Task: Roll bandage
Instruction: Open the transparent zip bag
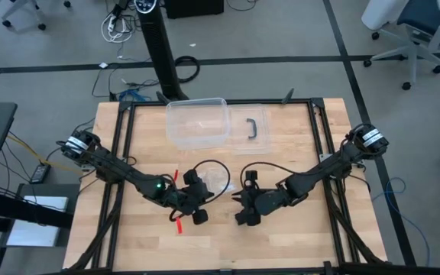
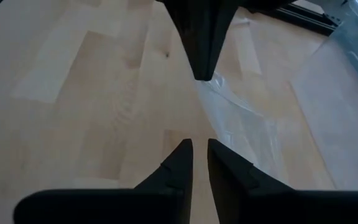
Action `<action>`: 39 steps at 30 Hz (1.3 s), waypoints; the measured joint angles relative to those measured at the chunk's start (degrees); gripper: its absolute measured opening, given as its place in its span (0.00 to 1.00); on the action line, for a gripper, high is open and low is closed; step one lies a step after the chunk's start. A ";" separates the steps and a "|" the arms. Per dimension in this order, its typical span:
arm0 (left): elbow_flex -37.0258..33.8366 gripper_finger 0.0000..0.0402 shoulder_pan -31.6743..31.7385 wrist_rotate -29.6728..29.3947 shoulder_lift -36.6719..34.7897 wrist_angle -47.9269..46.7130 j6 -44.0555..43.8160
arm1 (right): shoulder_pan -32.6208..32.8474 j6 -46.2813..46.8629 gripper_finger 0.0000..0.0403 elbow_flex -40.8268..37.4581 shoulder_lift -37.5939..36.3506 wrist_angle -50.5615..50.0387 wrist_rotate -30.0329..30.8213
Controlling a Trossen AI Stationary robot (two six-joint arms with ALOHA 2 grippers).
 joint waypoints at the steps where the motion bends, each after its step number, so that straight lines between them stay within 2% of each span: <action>1: 0.00 0.00 0.00 0.00 0.00 0.00 0.00 | 0.16 -0.01 0.12 -0.01 0.00 0.04 0.08; 21: 0.00 0.00 0.00 0.00 0.00 0.57 1.44 | 0.55 -0.61 0.12 -0.04 0.00 6.50 0.11; 39: 0.00 0.00 -0.07 0.00 0.04 0.52 1.37 | 0.58 -0.59 0.11 -0.04 0.00 6.54 0.09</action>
